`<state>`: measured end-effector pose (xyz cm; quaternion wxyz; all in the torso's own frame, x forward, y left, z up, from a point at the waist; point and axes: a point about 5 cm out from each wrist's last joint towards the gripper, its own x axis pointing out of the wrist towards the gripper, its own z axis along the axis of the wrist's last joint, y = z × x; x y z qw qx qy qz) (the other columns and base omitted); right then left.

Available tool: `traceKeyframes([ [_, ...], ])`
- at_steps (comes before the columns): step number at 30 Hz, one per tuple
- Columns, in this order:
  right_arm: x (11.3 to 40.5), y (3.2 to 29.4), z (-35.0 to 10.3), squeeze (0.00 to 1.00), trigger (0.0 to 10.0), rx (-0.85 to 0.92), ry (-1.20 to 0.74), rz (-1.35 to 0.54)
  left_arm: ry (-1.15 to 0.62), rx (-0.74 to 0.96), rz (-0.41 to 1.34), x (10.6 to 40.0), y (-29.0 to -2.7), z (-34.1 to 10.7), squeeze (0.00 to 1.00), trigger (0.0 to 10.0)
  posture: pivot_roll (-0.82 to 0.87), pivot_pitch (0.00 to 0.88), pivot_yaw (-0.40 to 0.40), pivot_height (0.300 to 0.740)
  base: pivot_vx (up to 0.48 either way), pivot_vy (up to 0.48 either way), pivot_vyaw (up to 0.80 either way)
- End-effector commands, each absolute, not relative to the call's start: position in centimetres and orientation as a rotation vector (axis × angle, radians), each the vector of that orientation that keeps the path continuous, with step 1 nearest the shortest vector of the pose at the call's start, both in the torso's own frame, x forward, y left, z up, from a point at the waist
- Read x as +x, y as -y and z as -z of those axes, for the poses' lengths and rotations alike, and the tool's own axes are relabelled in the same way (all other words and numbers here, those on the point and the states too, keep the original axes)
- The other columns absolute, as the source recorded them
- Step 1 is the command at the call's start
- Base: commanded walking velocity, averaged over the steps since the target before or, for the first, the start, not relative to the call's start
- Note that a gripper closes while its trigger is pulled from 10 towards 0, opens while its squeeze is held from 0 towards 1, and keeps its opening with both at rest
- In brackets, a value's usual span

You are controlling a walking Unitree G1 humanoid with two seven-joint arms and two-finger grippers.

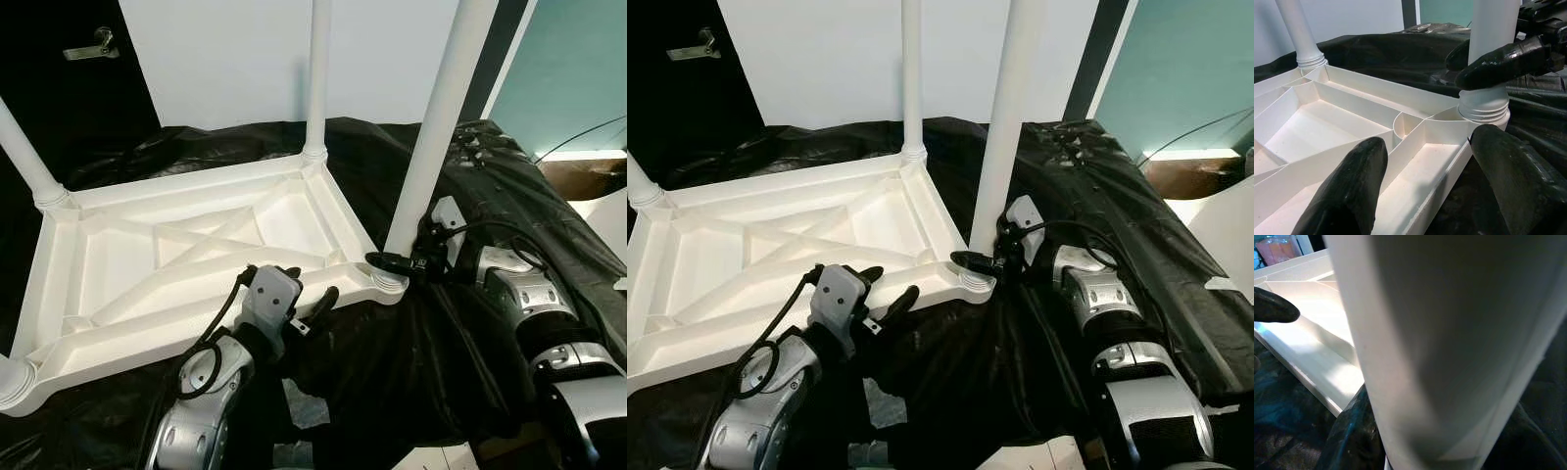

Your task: Building children table

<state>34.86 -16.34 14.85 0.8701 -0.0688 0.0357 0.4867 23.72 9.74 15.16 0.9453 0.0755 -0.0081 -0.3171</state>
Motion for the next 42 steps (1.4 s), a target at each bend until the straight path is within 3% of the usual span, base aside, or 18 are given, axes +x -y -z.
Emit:
traceKeyframes([
  [1,34.5,16.1,-13.7,0.00,10.0,-0.111,-0.112,-0.981,0.001,0.147,0.554,23.8,-10.1,-14.9,0.00,10.0,0.13,0.037,-0.066,0.740,0.000,0.000,0.00],
  [4,34.4,15.9,-13.4,0.00,10.0,-0.110,-0.114,-0.947,-0.002,0.147,0.554,23.8,-10.1,-14.9,0.00,10.0,0.13,0.037,-0.066,0.740,0.000,0.000,0.00],
  [14,33.4,13.9,-11.6,0.00,10.0,-0.035,-0.128,-0.535,-0.010,0.144,0.559,24.0,-10.1,-14.9,0.00,10.0,0.12,0.052,-0.059,0.740,0.000,0.000,0.00],
  [19,32.9,13.0,-11.2,0.00,10.0,-0.005,-0.140,-0.448,-0.010,0.148,0.563,24.0,-10.1,-15.0,0.00,10.0,0.11,0.054,-0.054,0.740,0.000,0.000,0.00],
  [21,32.2,11.7,-10.8,0.00,10.0,0.015,-0.154,-0.282,-0.011,0.145,0.569,23.9,-10.0,-15.0,0.00,10.0,0.12,0.057,-0.049,0.740,0.000,0.000,0.00],
  [28,31.4,9.5,-11.0,0.00,10.0,0.082,-0.170,-0.251,-0.012,0.143,0.567,23.9,-10.1,-15.1,0.00,10.0,0.12,0.059,-0.052,0.740,0.000,0.000,0.00],
  [33,31.5,9.6,-11.4,0.00,10.0,0.109,-0.171,-0.216,-0.011,0.141,0.566,24.0,-10.1,-15.1,0.00,10.0,0.12,0.057,-0.048,0.740,0.000,0.000,0.00],
  [34,31.5,9.5,-11.7,0.22,10.0,0.107,-0.153,-0.222,-0.010,0.139,0.566,24.0,-10.1,-15.1,0.00,10.0,0.12,0.056,-0.045,0.740,0.000,0.000,0.00],
  [37,31.4,9.3,-12.1,0.22,10.0,0.100,-0.132,-0.228,-0.010,0.136,0.566,24.0,-10.1,-15.1,0.00,10.0,0.12,0.056,-0.045,0.740,0.000,0.000,0.00],
  [38,31.4,9.2,-12.3,1.00,10.0,0.110,-0.121,-0.241,-0.010,0.138,0.570,24.0,-10.0,-15.1,0.00,10.0,0.11,0.057,-0.039,0.740,0.000,0.000,0.00],
  [42,31.2,9.3,-12.7,1.00,10.0,0.129,-0.102,-0.267,-0.010,0.140,0.576,24.1,-10.0,-15.2,0.00,10.0,0.11,0.057,-0.036,0.740,0.000,0.000,0.00],
])
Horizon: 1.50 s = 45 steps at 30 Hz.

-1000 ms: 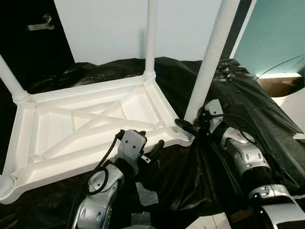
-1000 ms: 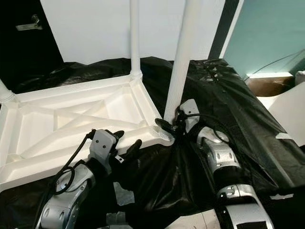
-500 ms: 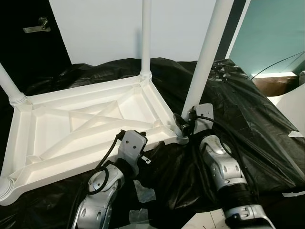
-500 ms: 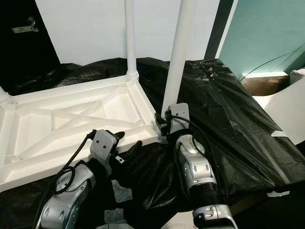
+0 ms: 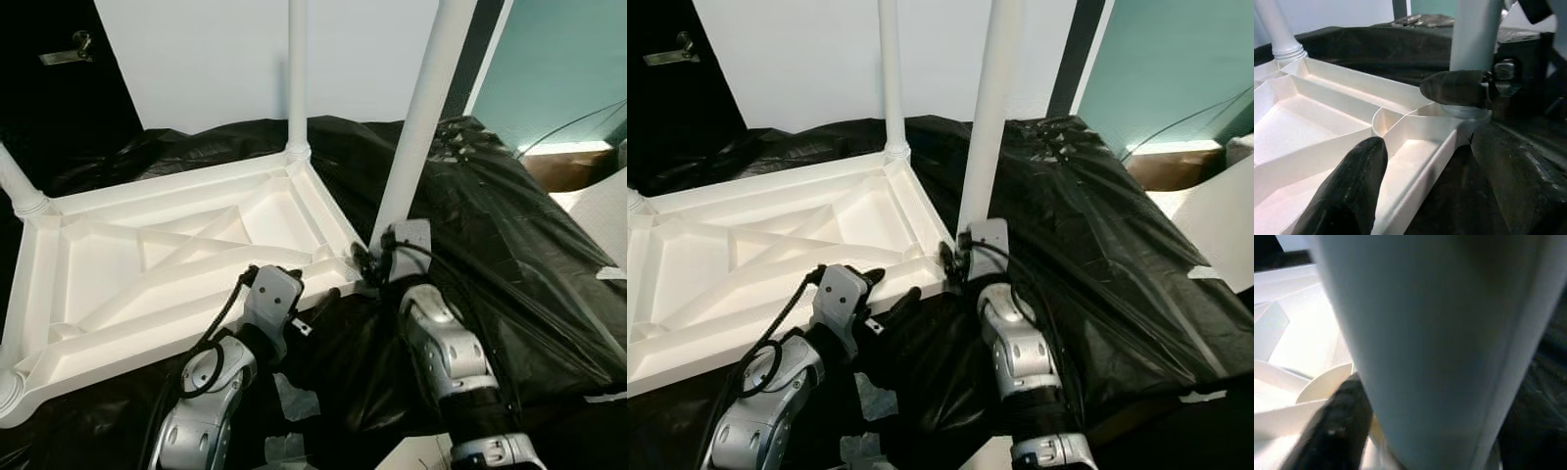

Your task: Building children table

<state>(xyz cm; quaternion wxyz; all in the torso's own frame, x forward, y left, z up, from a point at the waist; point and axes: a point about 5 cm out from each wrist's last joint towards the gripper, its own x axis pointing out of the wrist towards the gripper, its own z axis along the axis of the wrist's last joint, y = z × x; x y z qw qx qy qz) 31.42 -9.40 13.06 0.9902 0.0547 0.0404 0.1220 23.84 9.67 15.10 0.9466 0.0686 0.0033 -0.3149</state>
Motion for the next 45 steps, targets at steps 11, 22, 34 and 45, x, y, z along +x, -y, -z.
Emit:
traceKeyframes([
  [11,31.6,12.7,-13.8,0.00,10.0,0.144,-0.048,-0.508,-0.009,0.157,0.586,24.0,-10.0,-15.3,0.00,10.0,0.10,0.054,-0.044,0.740,0.000,0.000,0.00],
  [22,32.6,13.9,-14.5,0.00,10.0,-0.040,-0.044,-0.817,-0.009,0.173,0.627,23.7,-9.9,-15.5,0.00,10.0,0.11,0.045,-0.047,0.740,0.000,0.000,0.00],
  [34,35.2,14.4,-14.9,0.00,0.0,-0.238,-0.078,-0.979,-0.024,0.179,0.673,23.4,-10.2,-15.4,0.00,10.0,0.13,0.043,-0.058,0.740,0.000,0.000,0.00],
  [45,35.3,14.1,-14.5,0.00,0.0,-0.223,-0.086,-0.972,-0.025,0.182,0.581,23.6,-11.4,-15.1,0.00,10.0,0.12,0.069,-0.132,0.740,0.000,0.000,0.00],
])
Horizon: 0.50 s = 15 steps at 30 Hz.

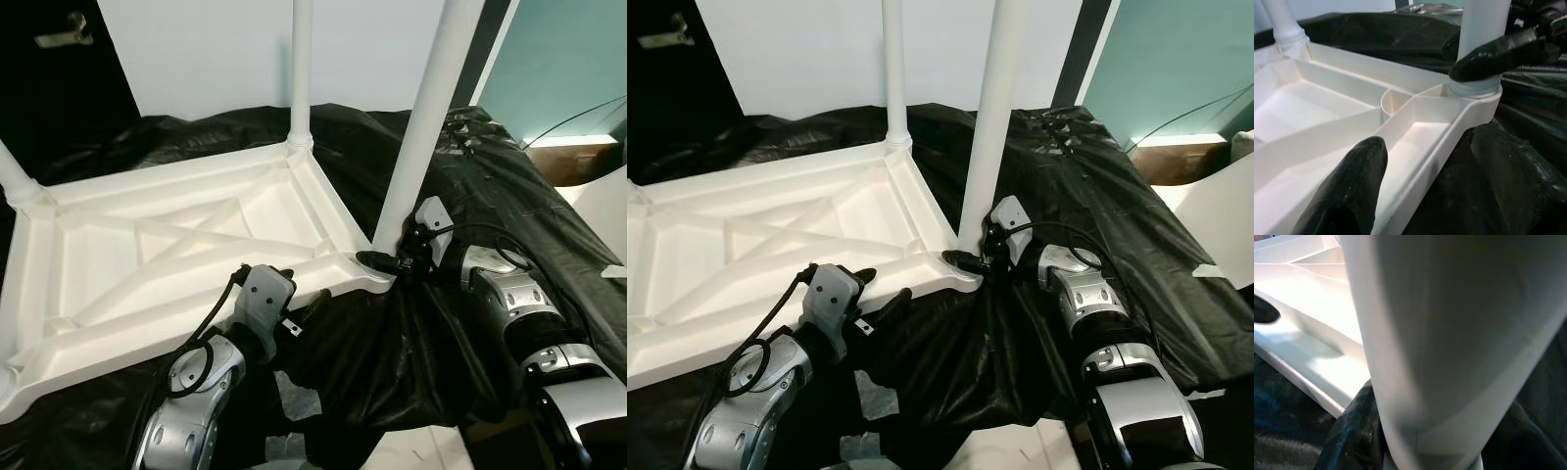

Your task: Building children table

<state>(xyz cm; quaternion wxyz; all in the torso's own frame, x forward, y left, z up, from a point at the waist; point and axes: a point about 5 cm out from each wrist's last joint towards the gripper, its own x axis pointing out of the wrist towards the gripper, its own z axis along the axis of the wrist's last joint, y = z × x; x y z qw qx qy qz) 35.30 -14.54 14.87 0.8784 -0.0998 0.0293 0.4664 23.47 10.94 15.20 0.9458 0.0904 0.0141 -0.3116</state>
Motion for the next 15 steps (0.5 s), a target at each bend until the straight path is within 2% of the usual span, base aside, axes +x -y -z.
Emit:
traceKeyframes([
  [1,35.3,14.1,-14.5,0.00,0.0,-0.223,-0.086,-0.972,-0.025,0.182,0.581,23.6,-11.4,-15.1,0.00,10.0,0.12,0.069,-0.132,0.740,0.000,0.000,0.00],
  [2,35.4,14.0,-14.5,0.00,0.0,-0.225,-0.087,-0.957,-0.022,0.183,0.565,23.6,-11.7,-15.2,0.00,10.0,0.12,0.069,-0.132,0.740,0.000,0.000,0.00],
  [3,35.3,13.8,-14.5,0.00,1.4,-0.224,-0.082,-0.933,-0.018,0.185,0.555,23.8,-11.9,-15.3,0.00,10.0,0.12,0.070,-0.145,0.740,0.000,0.000,0.00],
  [4,35.4,13.6,-14.4,0.00,1.4,-0.224,-0.077,-0.917,-0.015,0.187,0.549,23.8,-12.0,-15.3,0.00,10.0,0.12,0.071,-0.148,0.740,0.000,0.000,0.00],
  [5,35.4,13.6,-14.4,0.00,10.0,-0.219,-0.078,-0.883,-0.010,0.190,0.543,24.2,-12.0,-15.4,0.00,10.0,0.12,0.080,-0.148,0.740,0.000,0.000,0.00],
  [9,35.1,13.7,-13.7,0.00,10.0,-0.152,-0.086,-0.736,0.011,0.177,0.545,25.1,-11.4,-15.7,0.00,10.0,0.11,0.069,-0.111,0.740,0.000,0.000,0.00],
  [12,34.9,13.6,-13.3,0.00,10.0,-0.133,-0.088,-0.707,0.011,0.176,0.551,25.1,-11.3,-15.7,0.00,10.0,0.10,0.065,-0.107,0.740,0.000,0.000,0.00],
  [15,34.1,12.8,-12.3,0.00,10.0,-0.095,-0.107,-0.606,0.010,0.196,0.590,25.1,-11.1,-15.9,0.00,10.0,0.10,0.065,-0.083,0.740,0.000,0.000,0.00],
])
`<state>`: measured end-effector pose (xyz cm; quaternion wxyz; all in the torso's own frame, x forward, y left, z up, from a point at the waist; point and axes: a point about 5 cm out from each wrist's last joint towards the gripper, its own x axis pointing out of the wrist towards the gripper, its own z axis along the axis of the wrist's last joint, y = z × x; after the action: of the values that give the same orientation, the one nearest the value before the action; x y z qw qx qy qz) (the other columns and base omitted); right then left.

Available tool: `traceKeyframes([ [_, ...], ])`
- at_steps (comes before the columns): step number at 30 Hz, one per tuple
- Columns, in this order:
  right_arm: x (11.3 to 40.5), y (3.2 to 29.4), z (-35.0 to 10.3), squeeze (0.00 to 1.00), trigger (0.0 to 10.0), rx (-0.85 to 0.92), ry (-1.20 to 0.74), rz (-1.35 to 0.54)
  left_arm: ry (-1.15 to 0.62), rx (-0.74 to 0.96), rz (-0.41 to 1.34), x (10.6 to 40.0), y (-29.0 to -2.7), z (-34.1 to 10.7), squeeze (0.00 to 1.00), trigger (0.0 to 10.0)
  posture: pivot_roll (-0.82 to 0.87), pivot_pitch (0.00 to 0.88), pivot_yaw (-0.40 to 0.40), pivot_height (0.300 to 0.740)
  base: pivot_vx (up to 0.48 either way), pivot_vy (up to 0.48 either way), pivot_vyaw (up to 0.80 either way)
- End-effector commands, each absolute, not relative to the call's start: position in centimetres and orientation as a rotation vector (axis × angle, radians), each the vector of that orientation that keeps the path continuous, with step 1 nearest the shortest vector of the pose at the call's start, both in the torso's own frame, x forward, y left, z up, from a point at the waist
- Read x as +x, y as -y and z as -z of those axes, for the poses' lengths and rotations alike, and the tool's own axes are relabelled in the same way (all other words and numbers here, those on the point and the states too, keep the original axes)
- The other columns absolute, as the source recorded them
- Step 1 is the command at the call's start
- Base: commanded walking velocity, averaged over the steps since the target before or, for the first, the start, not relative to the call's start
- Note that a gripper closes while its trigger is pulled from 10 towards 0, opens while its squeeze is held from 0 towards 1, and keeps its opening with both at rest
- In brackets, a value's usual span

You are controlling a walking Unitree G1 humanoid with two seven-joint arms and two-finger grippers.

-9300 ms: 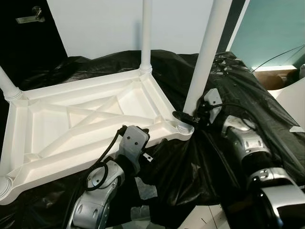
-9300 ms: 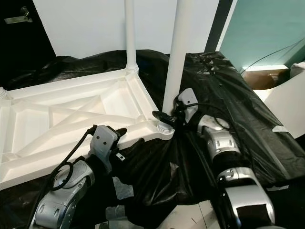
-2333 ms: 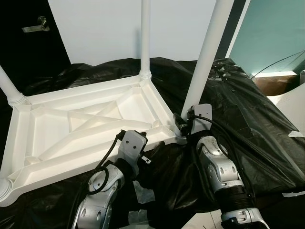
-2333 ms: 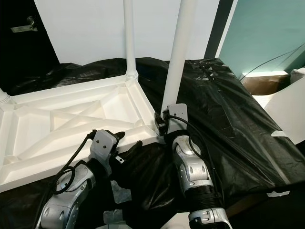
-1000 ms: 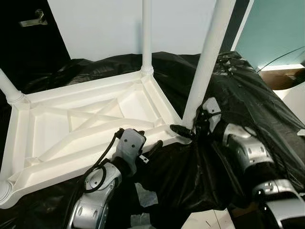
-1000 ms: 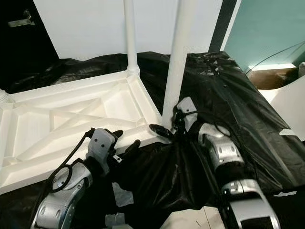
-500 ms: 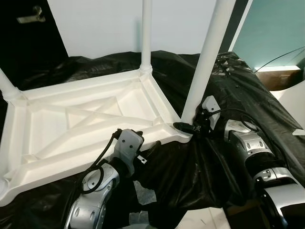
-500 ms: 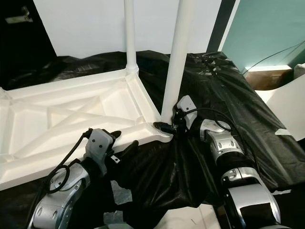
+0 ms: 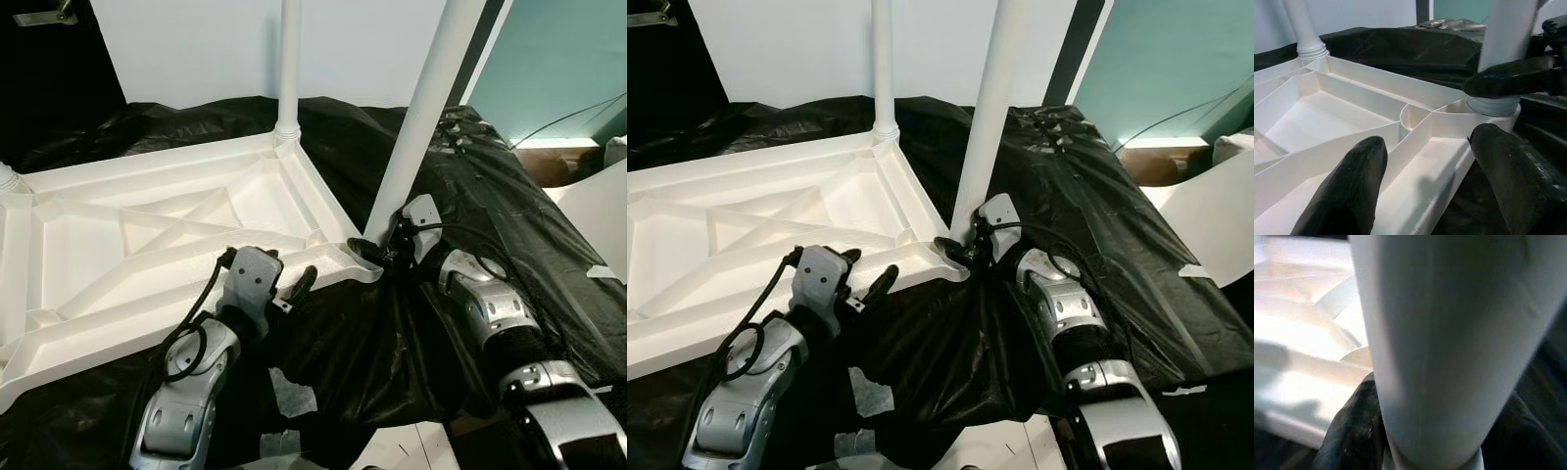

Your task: Building children table

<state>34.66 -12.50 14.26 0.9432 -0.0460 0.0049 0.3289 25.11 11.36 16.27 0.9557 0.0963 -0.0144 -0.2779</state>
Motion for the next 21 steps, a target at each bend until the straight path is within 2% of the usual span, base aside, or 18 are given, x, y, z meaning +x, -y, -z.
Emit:
traceKeyframes([
  [1,34.1,12.8,-12.3,0.00,10.0,-0.095,-0.107,-0.606,0.010,0.196,0.590,25.1,-11.1,-15.9,0.00,10.0,0.10,0.065,-0.083,0.740,0.000,0.000,0.00],
  [5,33.6,12.2,-12.0,0.00,10.0,-0.051,-0.118,-0.482,0.008,0.197,0.596,25.2,-11.3,-15.8,0.00,10.0,0.08,0.065,-0.062,0.740,0.000,0.000,0.00],
  [6,33.0,11.9,-11.7,0.00,10.0,0.013,-0.122,-0.347,0.002,0.195,0.593,25.4,-11.3,-15.5,0.00,10.0,0.08,0.061,-0.058,0.740,0.000,0.000,0.00],
  [7,33.0,11.9,-11.7,0.00,10.0,0.013,-0.122,-0.347,0.002,0.195,0.593,25.4,-11.3,-15.5,0.00,10.0,0.08,0.061,-0.058,0.740,0.000,0.000,0.00],
  [10,32.4,11.7,-11.6,0.00,10.0,0.057,-0.133,-0.144,0.012,0.177,0.595,25.5,-11.2,-15.9,0.00,10.0,0.07,0.066,-0.050,0.740,0.000,0.000,0.00],
  [13,31.9,10.6,-11.5,0.00,10.0,0.081,-0.139,-0.158,0.010,0.188,0.588,25.6,-11.2,-15.8,0.00,10.0,0.06,0.066,-0.023,0.740,0.000,0.000,0.00],
  [21,31.5,10.5,-11.8,0.00,10.0,0.062,-0.134,-0.144,0.013,0.185,0.605,25.6,-10.9,-15.9,0.00,10.0,0.07,0.062,-0.014,0.740,0.000,0.000,0.00],
])
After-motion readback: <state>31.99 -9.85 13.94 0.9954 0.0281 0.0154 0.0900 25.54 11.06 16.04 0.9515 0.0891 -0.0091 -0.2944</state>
